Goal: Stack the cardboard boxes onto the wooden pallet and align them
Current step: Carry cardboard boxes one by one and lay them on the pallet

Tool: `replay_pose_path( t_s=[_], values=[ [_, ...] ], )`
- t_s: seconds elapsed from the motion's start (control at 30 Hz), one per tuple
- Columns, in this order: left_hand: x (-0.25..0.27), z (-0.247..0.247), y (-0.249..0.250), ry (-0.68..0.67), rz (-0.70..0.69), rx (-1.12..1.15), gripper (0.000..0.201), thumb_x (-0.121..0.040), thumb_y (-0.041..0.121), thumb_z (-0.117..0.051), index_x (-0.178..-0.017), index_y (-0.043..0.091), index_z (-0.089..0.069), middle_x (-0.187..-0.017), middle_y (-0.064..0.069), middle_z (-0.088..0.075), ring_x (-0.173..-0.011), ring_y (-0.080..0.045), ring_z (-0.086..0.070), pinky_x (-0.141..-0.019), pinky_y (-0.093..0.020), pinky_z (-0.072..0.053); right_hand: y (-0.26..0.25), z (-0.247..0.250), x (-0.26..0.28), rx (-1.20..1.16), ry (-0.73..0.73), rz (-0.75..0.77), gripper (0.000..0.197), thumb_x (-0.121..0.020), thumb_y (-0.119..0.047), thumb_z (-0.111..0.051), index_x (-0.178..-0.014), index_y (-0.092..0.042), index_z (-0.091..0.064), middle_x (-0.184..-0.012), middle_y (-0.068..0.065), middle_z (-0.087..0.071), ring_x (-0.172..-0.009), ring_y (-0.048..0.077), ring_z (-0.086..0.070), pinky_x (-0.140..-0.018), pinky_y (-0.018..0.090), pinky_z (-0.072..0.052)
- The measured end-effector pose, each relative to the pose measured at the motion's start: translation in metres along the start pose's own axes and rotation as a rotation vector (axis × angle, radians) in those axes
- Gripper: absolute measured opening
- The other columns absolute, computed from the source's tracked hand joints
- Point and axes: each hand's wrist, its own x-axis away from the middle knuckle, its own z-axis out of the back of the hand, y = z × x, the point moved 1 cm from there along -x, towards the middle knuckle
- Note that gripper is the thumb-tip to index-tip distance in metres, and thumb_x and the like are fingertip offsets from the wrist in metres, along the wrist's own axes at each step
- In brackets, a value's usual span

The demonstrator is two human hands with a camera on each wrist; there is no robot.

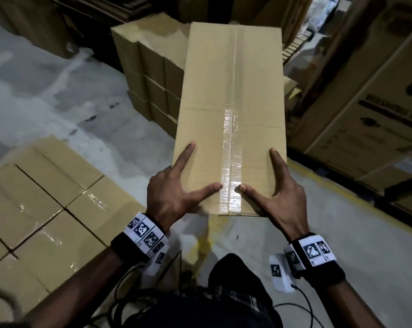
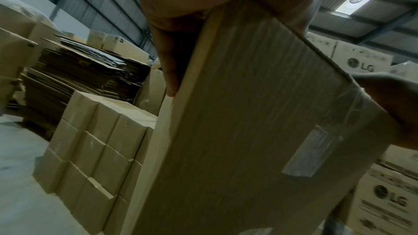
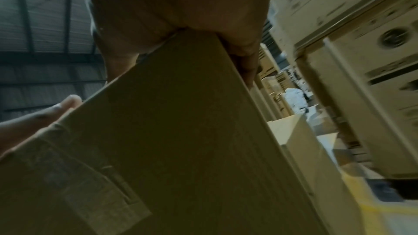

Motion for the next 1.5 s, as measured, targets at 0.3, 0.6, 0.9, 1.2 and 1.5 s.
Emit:
replay_pose_path(
  t_s=[0.3,0.6,0.9,1.2,1.5],
  values=[
    [-0.21,-0.022,-0.02,0.232,0.093,-0.106,0.116,-0.061,0.103,-0.048,-0.16,0.046,-0.028,-0.111,-0.004,-0.077,-0.096,-0.027,-0.072,-0.087,-0.036,-0.054,0.014,-0.073,-0.257,-0.067,-0.187,0.103,0.109,-0.066,-0.078,-0.08,-0.157,-0.054,-0.024,-0.16,-0.021,-0.039,-0.146,0.008,-0.04,-0.119,0.043,-0.04],
    [-0.417,-0.021,-0.029,0.368,0.376,-0.199,0.114,-0.066,0.101,-0.05,-0.162,0.044,-0.024,-0.086,-0.006,-0.074,-0.079,-0.027,-0.07,-0.071,-0.028,-0.044,-0.024,-0.141,-0.53,-0.032,-0.464,0.275,0.109,-0.064,-0.085,-0.074,-0.156,-0.057,-0.021,-0.159,-0.014,-0.045,-0.144,0.018,-0.046,-0.119,0.042,-0.04],
    [-0.546,0.033,-0.122,0.491,0.659,-0.073,0.116,-0.06,0.106,-0.047,-0.158,0.058,-0.007,-0.109,-0.007,-0.076,-0.088,-0.027,-0.07,-0.089,-0.046,-0.057,-0.12,-0.297,-0.698,-0.022,-0.72,0.44,0.109,-0.059,-0.087,-0.074,-0.152,-0.061,-0.024,-0.152,-0.008,-0.055,-0.133,0.022,-0.057,-0.11,0.036,-0.048],
    [-0.683,0.168,-0.283,0.533,0.877,-0.202,0.121,-0.063,0.101,-0.053,-0.162,0.049,-0.008,-0.11,-0.008,-0.073,-0.117,-0.031,-0.061,-0.106,-0.039,-0.04,-0.283,-0.529,-0.82,-0.005,-0.89,0.515,0.115,-0.052,-0.096,-0.068,-0.151,-0.067,-0.018,-0.159,-0.001,-0.046,-0.143,0.037,-0.044,-0.114,0.058,-0.041],
    [-0.767,0.303,-0.428,0.633,0.988,-0.193,0.127,-0.051,0.112,-0.04,-0.159,0.055,-0.005,-0.095,-0.007,-0.073,-0.091,-0.03,-0.069,-0.08,-0.038,-0.055,-0.46,-0.697,-0.886,0.027,-0.974,0.695,0.108,-0.065,-0.084,-0.073,-0.156,-0.054,-0.025,-0.146,0.012,-0.059,-0.129,0.04,-0.057,-0.109,0.054,-0.048]
  ],
)
